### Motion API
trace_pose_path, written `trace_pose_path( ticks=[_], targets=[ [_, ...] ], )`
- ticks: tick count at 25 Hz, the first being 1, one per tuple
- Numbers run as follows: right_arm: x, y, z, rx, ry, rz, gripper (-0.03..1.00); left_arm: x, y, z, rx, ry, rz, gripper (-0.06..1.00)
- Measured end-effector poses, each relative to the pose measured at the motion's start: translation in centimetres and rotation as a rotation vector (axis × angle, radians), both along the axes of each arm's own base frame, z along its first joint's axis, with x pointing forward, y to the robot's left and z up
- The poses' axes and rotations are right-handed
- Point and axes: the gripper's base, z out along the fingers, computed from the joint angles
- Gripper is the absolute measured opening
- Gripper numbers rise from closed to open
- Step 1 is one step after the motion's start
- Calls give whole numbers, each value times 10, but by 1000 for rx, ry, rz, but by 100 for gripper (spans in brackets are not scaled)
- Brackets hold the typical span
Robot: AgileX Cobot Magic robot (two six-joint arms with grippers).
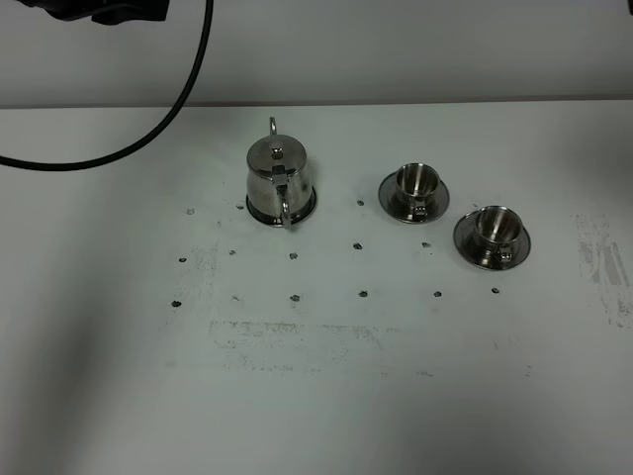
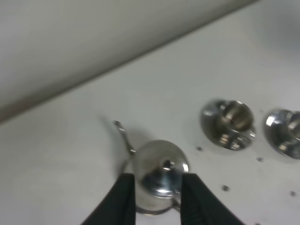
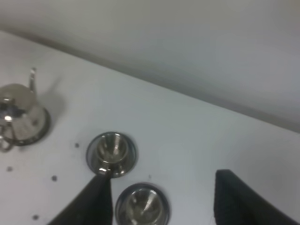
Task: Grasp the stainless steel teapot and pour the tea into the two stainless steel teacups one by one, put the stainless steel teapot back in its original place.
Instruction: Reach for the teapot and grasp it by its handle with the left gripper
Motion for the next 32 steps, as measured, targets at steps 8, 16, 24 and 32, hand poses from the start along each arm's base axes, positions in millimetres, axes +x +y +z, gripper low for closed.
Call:
trace_pose_path(
  ticks=[8,16,24,32],
  targets=[
    [-141,-15,-33,60,-112,-22,47,-37,8,-20,41,-72,71,29],
    [-234,-23,-77,121,-163,-33,46,-71,-14,-27,97,-101,3,29],
    [-253,-25,-134,141,-138,-45,42,-91,-51,-35,218,-30,-99,29],
    [-247,-24,-172,144,-54,-55,41,-96,-42,-45,305,103,-7,29]
  ],
)
